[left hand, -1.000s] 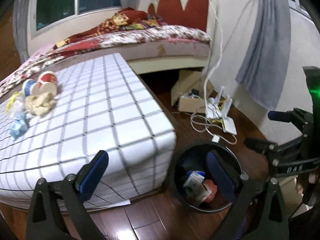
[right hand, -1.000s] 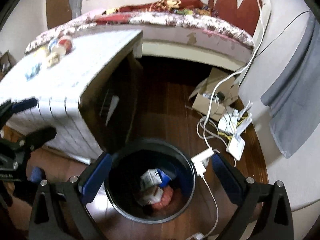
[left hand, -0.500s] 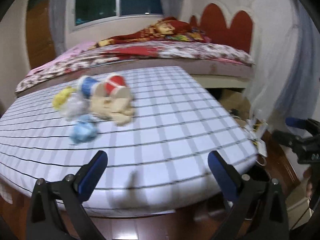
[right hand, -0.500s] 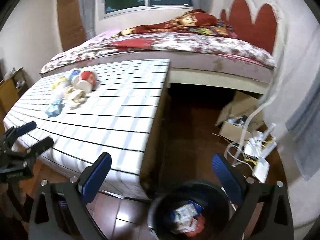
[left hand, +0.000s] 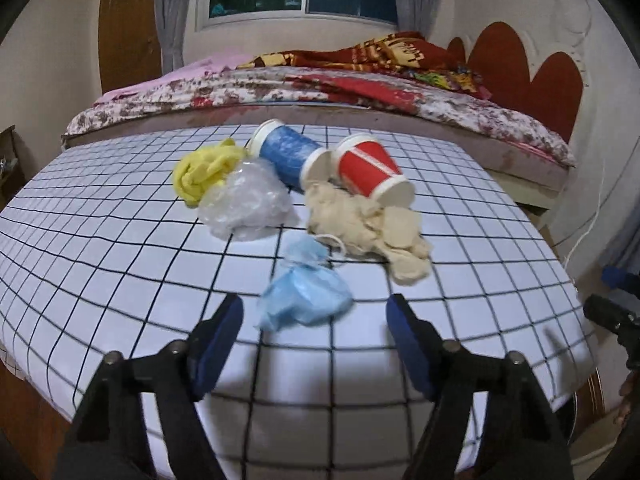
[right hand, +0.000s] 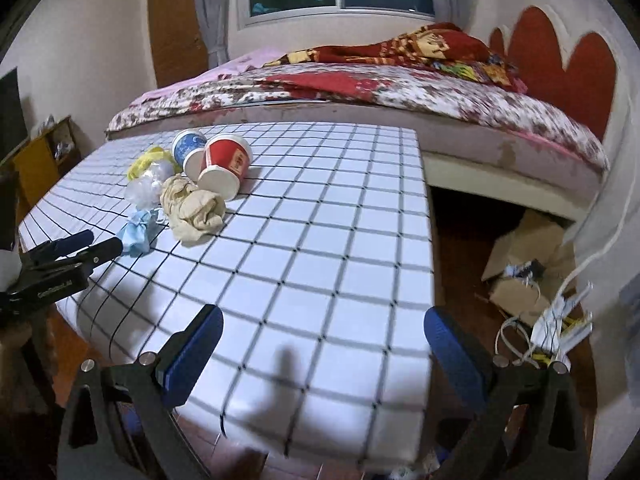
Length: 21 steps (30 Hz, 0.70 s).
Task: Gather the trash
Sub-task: 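Grasp the blue face mask with the left tool while the right tool grasps the beige cloth bundle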
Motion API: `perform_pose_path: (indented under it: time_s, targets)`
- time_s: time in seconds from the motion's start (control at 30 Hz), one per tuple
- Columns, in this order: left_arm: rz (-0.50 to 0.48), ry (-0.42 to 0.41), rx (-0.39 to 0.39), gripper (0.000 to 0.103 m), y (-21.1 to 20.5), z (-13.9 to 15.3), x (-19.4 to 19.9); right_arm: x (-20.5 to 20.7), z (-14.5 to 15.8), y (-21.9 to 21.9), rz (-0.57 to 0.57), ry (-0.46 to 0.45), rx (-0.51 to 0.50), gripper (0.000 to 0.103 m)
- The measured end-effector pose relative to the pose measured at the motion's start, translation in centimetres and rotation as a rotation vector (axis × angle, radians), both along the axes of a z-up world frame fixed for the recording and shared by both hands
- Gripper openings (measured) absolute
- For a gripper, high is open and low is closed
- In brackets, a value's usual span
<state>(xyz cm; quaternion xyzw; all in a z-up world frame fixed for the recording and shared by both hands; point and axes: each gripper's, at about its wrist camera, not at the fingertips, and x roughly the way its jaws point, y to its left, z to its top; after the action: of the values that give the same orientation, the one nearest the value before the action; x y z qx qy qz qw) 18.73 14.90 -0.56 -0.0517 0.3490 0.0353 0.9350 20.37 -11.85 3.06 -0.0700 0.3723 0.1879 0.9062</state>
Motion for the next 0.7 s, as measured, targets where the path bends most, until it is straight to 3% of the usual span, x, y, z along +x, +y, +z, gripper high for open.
perform_pose_path:
  time_s: [0.23, 0.37, 0.5, 0.57, 0.7]
  targets:
    - [-0.009, 0.055, -0.016, 0.067, 1.4, -1.3, 3.0, 3.7, 0.5, 4.3, 0.063, 0.002, 0.031, 0.102]
    - [-0.020, 0.071, -0.030, 0.066, 1.6, -1.7, 3.9, 6.1, -0.9, 7.2, 0.119, 0.069, 0.048, 0.082]
    - [-0.045, 0.082, -0.042, 0.051, 1.7, -2.2, 4.4, 7.4, -1.8, 10.2, 0.177, 0.109, 0.053, 0.080]
    - [-0.058, 0.073, -0.051, 0.038, 2.1, -2.0, 4.3, 7.9, -2.2, 11.9, 0.209, 0.123, 0.050, 0.080]
    - [-0.029, 0.035, -0.044, 0.038, 3.8, -1.3, 3.5, 8.7, -2.8, 14.2, 0.243, 0.148, 0.043, 0.079]
